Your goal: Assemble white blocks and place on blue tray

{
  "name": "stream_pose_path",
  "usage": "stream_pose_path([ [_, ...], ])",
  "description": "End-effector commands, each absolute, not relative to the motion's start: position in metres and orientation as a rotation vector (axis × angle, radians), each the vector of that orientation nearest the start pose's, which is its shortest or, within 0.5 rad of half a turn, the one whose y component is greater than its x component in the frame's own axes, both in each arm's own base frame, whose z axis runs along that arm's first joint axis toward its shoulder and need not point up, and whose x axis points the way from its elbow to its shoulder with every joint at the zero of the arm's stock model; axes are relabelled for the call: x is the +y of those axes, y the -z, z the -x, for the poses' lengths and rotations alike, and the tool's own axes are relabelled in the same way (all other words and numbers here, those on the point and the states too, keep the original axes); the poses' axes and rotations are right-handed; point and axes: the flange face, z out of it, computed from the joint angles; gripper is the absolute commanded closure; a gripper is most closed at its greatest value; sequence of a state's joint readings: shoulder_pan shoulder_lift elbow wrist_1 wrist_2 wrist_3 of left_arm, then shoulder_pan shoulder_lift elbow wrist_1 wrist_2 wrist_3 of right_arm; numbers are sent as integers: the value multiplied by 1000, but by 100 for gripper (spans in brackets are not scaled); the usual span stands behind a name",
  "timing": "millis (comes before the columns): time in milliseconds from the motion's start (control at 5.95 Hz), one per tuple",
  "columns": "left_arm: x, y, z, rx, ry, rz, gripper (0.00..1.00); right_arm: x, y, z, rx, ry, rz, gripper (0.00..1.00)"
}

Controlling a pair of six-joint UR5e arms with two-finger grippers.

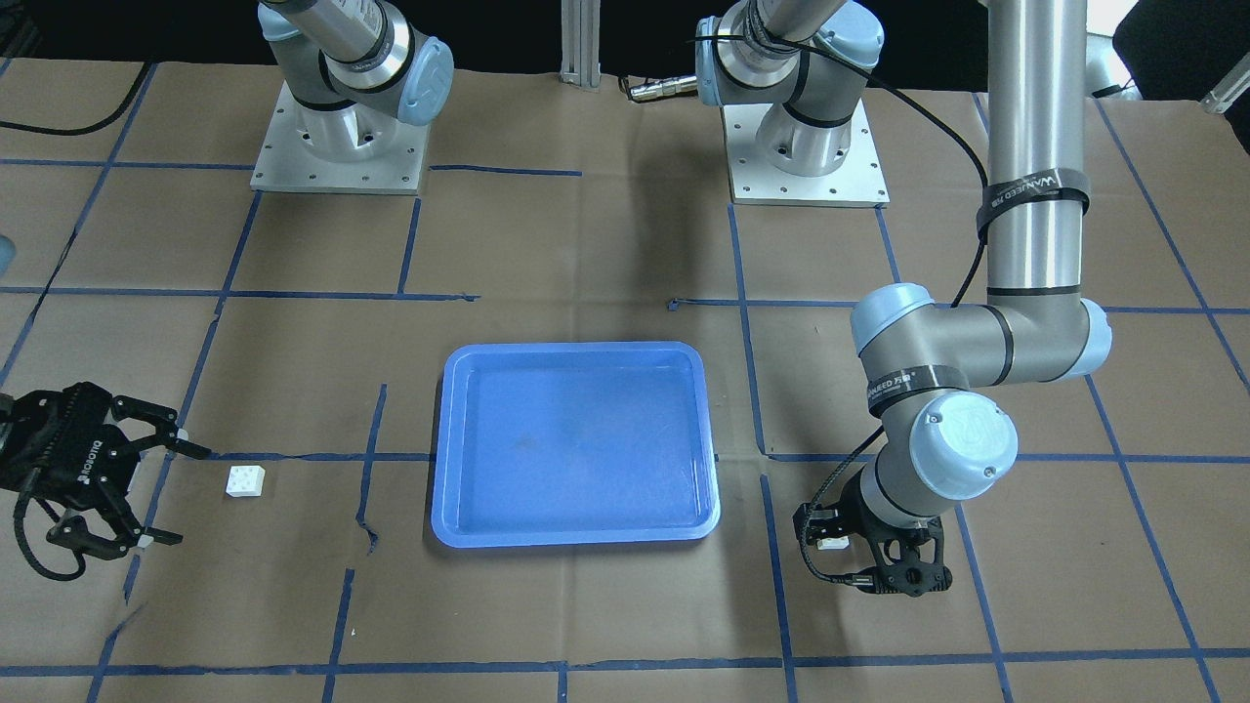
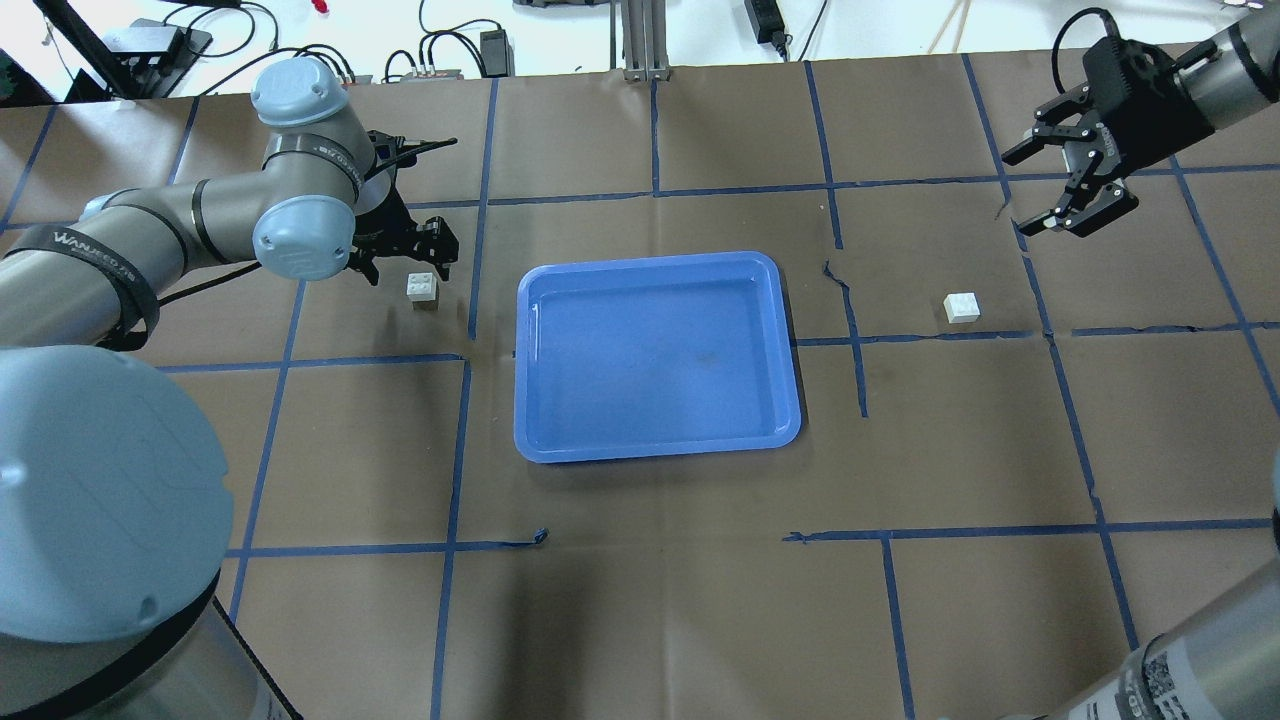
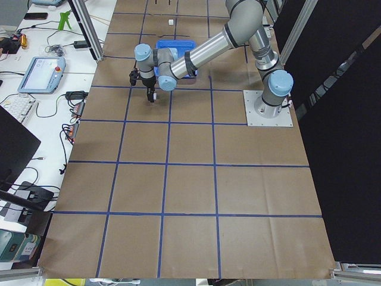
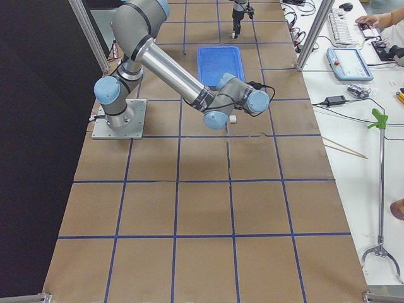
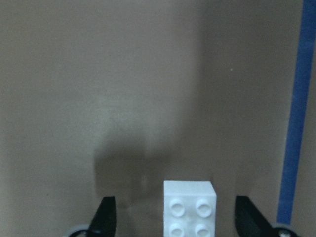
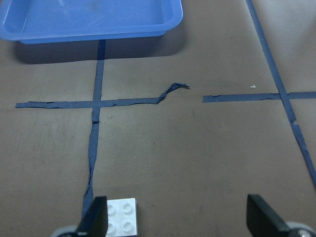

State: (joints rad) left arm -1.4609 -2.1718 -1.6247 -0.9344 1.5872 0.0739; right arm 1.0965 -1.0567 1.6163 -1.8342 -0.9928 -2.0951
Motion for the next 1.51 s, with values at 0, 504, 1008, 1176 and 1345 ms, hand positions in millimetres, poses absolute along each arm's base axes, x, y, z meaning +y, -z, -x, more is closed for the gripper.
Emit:
stream_pose_path([
  [0, -661, -178, 58, 3128, -19, 46, 97, -625, -178, 111, 1880, 609, 1787, 0],
  [504, -633, -232, 106, 3186, 103, -528, 100, -619, -173, 116, 1882, 581, 1774, 0],
  [1008, -587, -244, 245, 2843, 146, -1474, 100, -599, -153, 110, 1796, 593, 1824, 0],
  [1176, -576, -234, 275, 2682, 141, -1743, 100, -600, -152, 110, 1793, 597, 1826, 0],
  [1345, -571, -217, 288, 2502, 111, -2004, 99, -600, -151, 110, 1795, 596, 1825, 7],
])
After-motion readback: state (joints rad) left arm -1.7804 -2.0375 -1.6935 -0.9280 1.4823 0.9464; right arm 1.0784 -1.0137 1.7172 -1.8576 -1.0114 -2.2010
